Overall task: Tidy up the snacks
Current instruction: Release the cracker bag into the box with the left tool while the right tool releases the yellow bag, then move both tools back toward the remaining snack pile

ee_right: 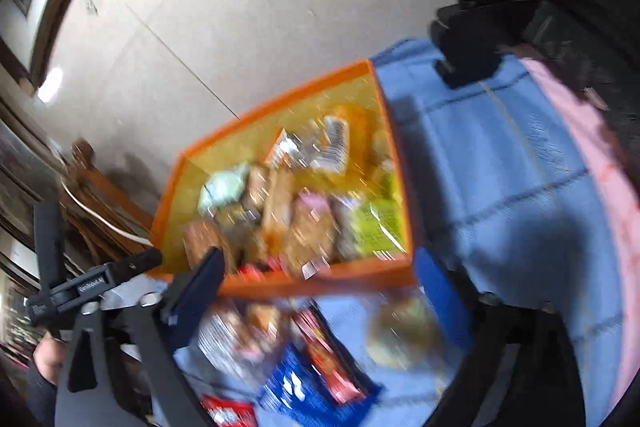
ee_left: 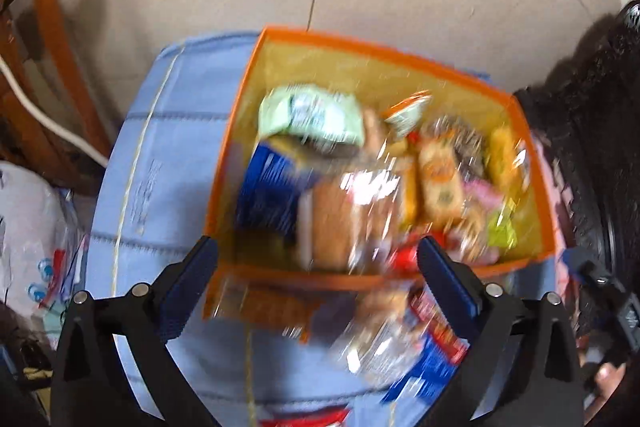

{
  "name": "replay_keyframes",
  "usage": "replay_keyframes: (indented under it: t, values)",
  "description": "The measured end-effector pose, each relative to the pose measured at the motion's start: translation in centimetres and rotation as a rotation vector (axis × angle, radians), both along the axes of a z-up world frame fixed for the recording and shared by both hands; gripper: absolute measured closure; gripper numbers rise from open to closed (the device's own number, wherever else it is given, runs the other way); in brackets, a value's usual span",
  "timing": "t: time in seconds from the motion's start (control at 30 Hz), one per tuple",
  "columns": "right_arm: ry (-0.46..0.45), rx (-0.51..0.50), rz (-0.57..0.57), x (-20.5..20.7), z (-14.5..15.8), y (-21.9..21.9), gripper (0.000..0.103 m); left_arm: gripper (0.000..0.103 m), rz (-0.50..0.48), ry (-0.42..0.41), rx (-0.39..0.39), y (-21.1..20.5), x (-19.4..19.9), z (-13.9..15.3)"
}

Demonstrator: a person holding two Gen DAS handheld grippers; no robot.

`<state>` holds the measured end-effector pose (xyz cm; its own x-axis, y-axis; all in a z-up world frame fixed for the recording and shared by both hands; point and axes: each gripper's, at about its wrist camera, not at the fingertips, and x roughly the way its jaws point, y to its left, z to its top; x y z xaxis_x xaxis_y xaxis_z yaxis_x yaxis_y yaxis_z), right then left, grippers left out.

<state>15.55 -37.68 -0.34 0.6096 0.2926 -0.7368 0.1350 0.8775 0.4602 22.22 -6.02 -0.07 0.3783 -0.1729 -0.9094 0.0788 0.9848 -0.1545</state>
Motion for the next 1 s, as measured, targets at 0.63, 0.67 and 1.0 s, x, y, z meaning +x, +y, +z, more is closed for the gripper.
replay_keyframes:
  t: [0.63,0.67,1.0]
  values:
    - [0.17,-0.102,-0.016,-10.1,-5.3,0.5,0.004,0.006,0.072,0.231,0.05,4.7,-12.8,-8.6]
    - [0.123,-0.18,-0.004,-10.3,-4.7,1.1,0.004,0.006,0.067,0.228,0.062,4.6,-13.0,-8.6]
    - [0.256,-0.347,-0.063,-7.3,-6.0,1.2,0.004,0.006,0.02,0.205,0.166,2.2,-12.0,-7.9]
